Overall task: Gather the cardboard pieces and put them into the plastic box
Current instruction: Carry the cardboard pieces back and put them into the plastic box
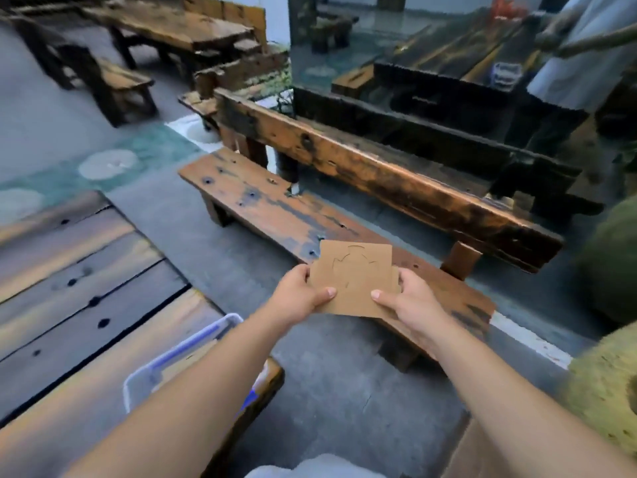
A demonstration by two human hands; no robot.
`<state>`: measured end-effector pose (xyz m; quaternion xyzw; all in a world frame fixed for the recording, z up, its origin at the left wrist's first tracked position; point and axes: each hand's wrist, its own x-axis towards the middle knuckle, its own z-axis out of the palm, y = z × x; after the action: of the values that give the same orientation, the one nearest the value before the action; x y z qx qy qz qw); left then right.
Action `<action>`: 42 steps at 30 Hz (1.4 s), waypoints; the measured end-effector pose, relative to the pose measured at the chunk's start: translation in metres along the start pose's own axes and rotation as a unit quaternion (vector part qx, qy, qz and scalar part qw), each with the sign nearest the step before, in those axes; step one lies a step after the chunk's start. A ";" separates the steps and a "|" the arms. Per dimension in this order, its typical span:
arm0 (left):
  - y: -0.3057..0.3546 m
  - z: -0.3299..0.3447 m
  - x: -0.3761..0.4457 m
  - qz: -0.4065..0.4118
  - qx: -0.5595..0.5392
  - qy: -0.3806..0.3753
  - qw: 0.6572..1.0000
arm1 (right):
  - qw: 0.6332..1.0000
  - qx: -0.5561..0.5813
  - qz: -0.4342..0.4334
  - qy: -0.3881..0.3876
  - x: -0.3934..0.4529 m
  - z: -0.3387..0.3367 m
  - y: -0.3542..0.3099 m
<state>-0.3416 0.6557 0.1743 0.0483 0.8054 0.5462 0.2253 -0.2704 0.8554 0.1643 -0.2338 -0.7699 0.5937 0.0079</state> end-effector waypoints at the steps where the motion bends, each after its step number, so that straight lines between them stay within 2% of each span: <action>1: -0.010 -0.012 -0.007 -0.017 -0.011 0.028 0.999 | 0.999 -0.007 -0.006 -0.030 0.005 0.015 -0.003; 7: -0.070 -0.071 -0.056 -0.114 -0.049 0.159 0.980 | 0.976 -0.087 -0.033 -0.195 0.017 0.107 -0.012; 13: -0.121 -0.121 -0.094 -0.164 -0.089 0.231 0.955 | 0.949 -0.120 -0.055 -0.286 0.009 0.198 -0.017; 19: -0.167 -0.144 -0.102 -0.221 -0.085 0.239 0.942 | 0.938 -0.129 -0.010 -0.322 -0.001 0.252 0.005; 24: -0.212 -0.149 -0.107 -0.294 -0.002 0.220 0.930 | 0.925 -0.177 0.032 -0.336 -0.011 0.286 0.035; 31: -0.243 -0.144 -0.090 -0.273 0.072 0.195 0.939 | 0.917 -0.280 0.037 -0.281 -0.011 0.307 0.054; 35: -0.253 -0.139 -0.085 -0.287 0.101 0.176 0.936 | 0.898 -0.332 0.022 -0.289 -0.010 0.312 0.058; 42: -0.261 -0.137 -0.078 -0.322 0.106 0.187 0.922 | 0.886 -0.364 0.036 -0.286 -0.006 0.320 0.062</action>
<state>-0.2847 0.4091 0.0044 -0.2933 0.8582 0.3543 0.2281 -0.3354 0.5735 0.0148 -0.0675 -0.8918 0.3132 -0.3195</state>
